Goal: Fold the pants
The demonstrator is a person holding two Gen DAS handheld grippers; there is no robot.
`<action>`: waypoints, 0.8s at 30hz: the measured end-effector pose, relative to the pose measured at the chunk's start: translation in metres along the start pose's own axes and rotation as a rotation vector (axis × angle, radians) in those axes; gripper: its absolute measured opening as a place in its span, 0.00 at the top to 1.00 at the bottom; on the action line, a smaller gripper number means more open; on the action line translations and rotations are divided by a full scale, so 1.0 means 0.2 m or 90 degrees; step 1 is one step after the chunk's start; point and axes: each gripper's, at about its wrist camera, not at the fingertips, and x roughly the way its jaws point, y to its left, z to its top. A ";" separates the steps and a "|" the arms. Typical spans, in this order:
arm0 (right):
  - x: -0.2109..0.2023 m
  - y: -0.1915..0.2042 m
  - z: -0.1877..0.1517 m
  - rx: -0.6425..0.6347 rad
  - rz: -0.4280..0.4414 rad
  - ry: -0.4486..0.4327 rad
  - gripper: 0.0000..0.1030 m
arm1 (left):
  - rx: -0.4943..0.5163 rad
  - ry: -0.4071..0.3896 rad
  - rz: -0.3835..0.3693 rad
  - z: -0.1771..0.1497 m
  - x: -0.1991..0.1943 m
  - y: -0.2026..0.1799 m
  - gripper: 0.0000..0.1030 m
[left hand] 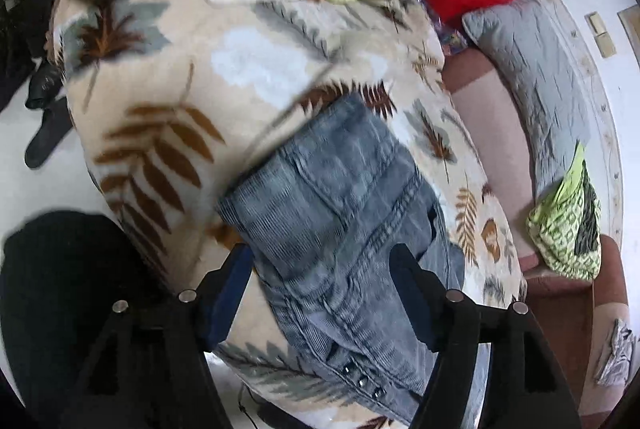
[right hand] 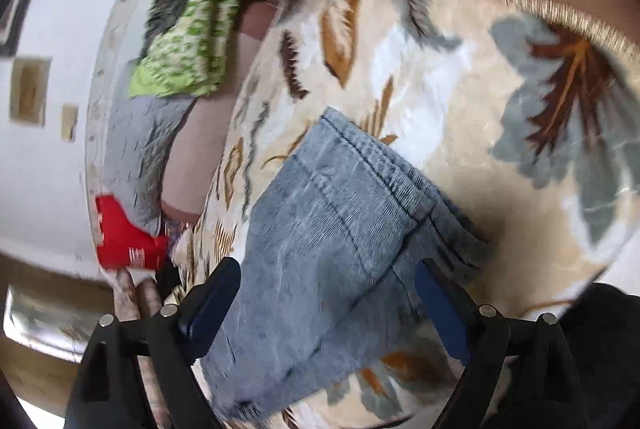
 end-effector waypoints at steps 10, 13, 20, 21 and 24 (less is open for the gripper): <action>0.19 0.01 0.05 -0.011 -0.061 0.029 0.88 | 0.011 0.043 0.009 0.05 0.13 -0.01 0.83; 0.09 0.12 0.04 -0.074 -0.062 0.006 0.90 | 0.034 0.019 0.001 0.06 0.05 -0.05 0.83; 0.00 0.07 -0.11 -0.173 -0.148 0.016 0.87 | 0.061 0.041 0.051 0.06 0.12 -0.01 0.79; 0.09 -0.04 -0.11 -0.158 -0.172 0.056 0.86 | 0.056 0.053 0.058 0.05 0.14 0.01 0.79; 0.02 -0.07 -0.08 -0.121 -0.121 0.040 0.76 | 0.062 0.041 0.057 0.06 0.09 0.03 0.66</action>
